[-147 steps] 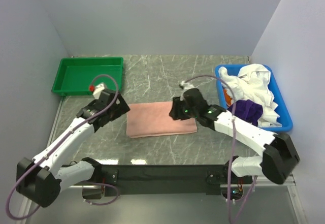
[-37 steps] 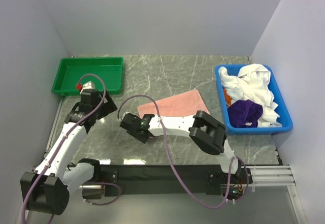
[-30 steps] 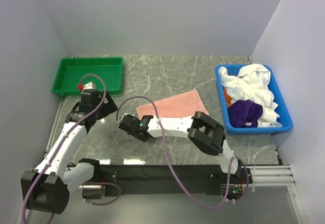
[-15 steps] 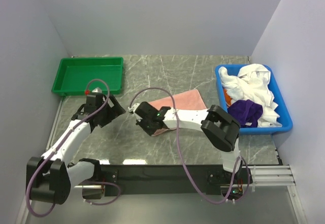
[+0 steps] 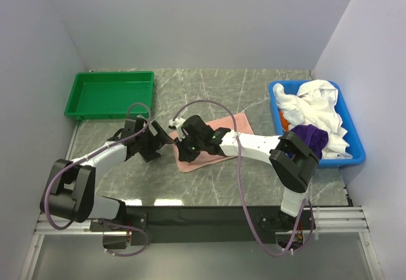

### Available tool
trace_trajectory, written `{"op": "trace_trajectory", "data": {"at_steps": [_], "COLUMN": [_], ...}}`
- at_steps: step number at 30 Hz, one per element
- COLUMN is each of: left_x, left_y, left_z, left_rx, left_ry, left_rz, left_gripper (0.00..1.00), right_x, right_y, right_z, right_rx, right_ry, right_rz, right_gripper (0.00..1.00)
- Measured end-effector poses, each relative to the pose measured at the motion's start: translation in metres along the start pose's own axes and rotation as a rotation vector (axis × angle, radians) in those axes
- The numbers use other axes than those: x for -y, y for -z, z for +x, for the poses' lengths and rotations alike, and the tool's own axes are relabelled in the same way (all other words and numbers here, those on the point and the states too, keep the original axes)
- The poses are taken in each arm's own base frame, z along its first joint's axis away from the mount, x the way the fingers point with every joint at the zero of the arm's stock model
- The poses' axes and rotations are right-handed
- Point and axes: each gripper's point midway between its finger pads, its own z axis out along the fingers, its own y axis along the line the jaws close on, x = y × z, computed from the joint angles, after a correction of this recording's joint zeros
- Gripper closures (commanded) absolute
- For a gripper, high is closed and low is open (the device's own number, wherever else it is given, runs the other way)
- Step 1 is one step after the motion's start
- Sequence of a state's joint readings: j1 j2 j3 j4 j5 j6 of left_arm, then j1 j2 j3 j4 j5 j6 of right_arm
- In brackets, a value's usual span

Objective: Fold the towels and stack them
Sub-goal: Neatly place the folded towel into the bin

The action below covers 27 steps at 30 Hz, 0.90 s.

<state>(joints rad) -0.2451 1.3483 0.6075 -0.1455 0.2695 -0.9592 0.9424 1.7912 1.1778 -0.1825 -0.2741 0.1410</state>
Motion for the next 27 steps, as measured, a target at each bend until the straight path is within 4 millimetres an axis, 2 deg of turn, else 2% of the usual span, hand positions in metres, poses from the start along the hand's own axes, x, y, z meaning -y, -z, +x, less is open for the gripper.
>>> {"op": "trace_trajectory", "data": {"at_steps": [4,7,8,11,14,17,20,24,27], "left_x": [0.007,0.005,0.004,0.000,0.000,-0.007,-0.004,0.002,-0.002], "left_y": [-0.007,-0.007,-0.006,0.003,0.021,0.037,0.053,0.073,0.084], "left_z": [0.008,0.009,0.007,-0.003,-0.016,-0.033,-0.052,-0.072,-0.079], "left_rx": [-0.018,-0.007,0.005,0.068,0.143,0.213,0.277,0.348,0.385], "left_ry": [0.006,0.005,0.005,0.002,-0.011,-0.026,-0.048,-0.081,-0.095], "left_rz": [0.012,-0.001,-0.009,-0.042,-0.058,-0.113,-0.141,-0.145,-0.161], "left_gripper": [0.01,0.01,0.01,0.01,0.01,0.01,0.00,0.01,0.01], "right_x": [-0.002,0.000,0.001,0.001,-0.006,-0.015,-0.020,-0.020,-0.014], "right_y": [0.000,0.000,0.000,-0.005,-0.011,-0.013,-0.016,-0.023,-0.027], "right_z": [0.003,0.006,0.008,0.013,0.023,0.022,0.023,0.035,0.046], "right_rx": [-0.006,-0.024,-0.034,-0.075,-0.121,-0.135,-0.157,-0.218,-0.266], "right_ry": [-0.004,0.003,0.009,0.054,0.110,0.153,0.189,0.241,0.279], "right_rz": [-0.014,0.002,0.015,0.069,0.121,0.169,0.215,0.287,0.346], "right_gripper": [1.00,0.78,0.68,0.53,0.46,0.43,0.41,0.41,0.41]}}
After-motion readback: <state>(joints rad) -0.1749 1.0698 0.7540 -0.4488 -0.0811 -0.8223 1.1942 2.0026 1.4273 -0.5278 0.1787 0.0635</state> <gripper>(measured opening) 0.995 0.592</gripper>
